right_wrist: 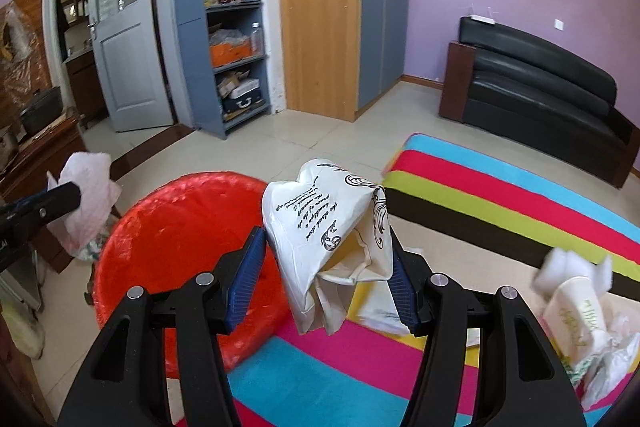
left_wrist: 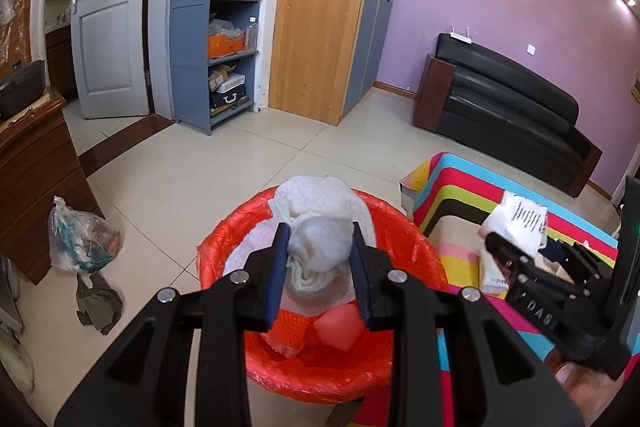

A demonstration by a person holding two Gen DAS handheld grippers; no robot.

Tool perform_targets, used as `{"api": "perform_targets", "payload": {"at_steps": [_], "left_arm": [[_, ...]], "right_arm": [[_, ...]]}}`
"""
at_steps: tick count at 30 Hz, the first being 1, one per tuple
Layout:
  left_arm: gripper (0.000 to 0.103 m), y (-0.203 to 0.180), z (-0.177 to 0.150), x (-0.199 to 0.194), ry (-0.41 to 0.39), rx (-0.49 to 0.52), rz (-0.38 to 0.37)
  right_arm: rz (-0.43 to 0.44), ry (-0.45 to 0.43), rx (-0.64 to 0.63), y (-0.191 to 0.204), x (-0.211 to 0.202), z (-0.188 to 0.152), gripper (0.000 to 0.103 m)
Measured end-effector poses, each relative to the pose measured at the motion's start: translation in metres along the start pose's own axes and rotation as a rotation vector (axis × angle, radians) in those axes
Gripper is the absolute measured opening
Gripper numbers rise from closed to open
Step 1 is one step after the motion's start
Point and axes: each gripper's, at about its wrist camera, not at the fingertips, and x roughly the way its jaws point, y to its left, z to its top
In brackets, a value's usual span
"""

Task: Collect trash
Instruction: 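Carry tissue and paper bag over the red bin and open both tools, then move both tools back over the mat toward the tissue packet and paper cup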

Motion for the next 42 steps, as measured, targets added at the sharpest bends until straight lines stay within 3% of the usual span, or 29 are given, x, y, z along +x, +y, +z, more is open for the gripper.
{"api": "perform_targets", "payload": {"at_steps": [15, 18, 20, 30, 42], "left_arm": [[0.032, 0.014, 0.004, -0.003, -0.011, -0.037, 0.025], [0.042, 0.015, 0.004, -0.003, -0.013, -0.048, 0.031], [0.047, 0.016, 0.004, -0.003, -0.015, -0.055, 0.036], [0.049, 0.011, 0.004, 0.003, -0.022, -0.060, 0.031], [0.055, -0.036, 0.004, 0.013, -0.063, 0.006, -0.067]], "right_arm": [[0.133, 0.031, -0.104, 0.044, 0.013, -0.009, 0.057], [0.141, 0.028, -0.118, 0.049, 0.013, -0.011, 0.066], [0.138, 0.023, -0.131, 0.051, 0.013, -0.011, 0.075], [0.084, -0.005, -0.093, 0.030, 0.005, -0.010, 0.077], [-0.024, -0.058, -0.039, -0.028, -0.026, -0.015, 0.082]]}}
